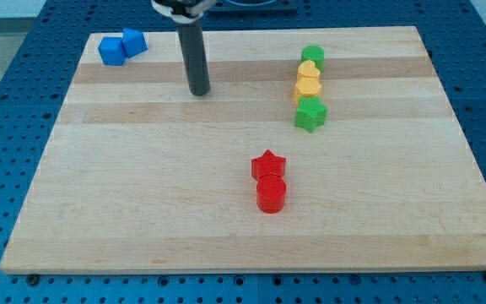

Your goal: Move the red star to the right a bit

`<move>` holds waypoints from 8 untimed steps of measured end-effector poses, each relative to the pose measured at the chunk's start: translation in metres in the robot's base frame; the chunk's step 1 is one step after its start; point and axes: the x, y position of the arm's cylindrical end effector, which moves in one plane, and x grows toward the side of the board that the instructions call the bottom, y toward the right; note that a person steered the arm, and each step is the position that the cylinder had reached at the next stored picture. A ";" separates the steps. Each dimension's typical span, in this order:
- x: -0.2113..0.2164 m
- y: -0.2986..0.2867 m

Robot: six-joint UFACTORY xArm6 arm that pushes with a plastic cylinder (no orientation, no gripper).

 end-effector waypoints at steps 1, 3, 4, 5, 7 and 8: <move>0.034 0.011; 0.039 0.011; 0.063 0.017; 0.089 0.029; 0.150 0.054; 0.150 0.070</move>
